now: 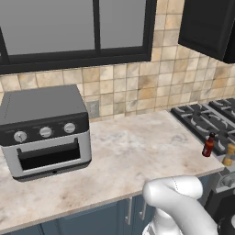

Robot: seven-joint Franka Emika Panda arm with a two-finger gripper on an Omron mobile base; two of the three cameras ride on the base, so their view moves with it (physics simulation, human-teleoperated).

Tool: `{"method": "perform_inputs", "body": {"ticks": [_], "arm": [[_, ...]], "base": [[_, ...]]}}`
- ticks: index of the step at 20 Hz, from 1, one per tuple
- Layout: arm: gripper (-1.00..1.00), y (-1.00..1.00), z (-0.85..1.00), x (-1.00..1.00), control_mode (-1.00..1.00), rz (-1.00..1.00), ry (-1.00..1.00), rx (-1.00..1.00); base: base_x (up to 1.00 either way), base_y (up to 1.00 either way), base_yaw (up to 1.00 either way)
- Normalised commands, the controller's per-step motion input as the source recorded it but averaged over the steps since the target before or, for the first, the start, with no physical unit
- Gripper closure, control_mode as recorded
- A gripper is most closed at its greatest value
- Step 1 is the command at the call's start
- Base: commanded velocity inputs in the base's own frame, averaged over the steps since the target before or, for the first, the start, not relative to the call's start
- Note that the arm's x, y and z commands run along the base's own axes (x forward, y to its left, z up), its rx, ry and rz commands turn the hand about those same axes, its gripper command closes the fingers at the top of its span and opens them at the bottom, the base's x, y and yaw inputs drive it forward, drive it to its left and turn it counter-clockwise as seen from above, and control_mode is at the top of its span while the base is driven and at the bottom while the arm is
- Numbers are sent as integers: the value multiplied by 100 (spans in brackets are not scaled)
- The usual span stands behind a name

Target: Take 2 condiments from the cabinet and move them on the counter near the stove.Make sure the condiments are lined up with each other, next to each other.

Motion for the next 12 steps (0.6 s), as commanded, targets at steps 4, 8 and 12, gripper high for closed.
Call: {"method": "perform_inputs", "body": {"ticks": [4,8,12], "arm": [[100,0,-44,29,-100,-4,-9,0],[100,-10,-53,26,-100,0,-19,0],[100,-14,-39,40,-100,0,-14,0]], "base": [[0,0,0],[0,0,0],[0,0,0]]}}
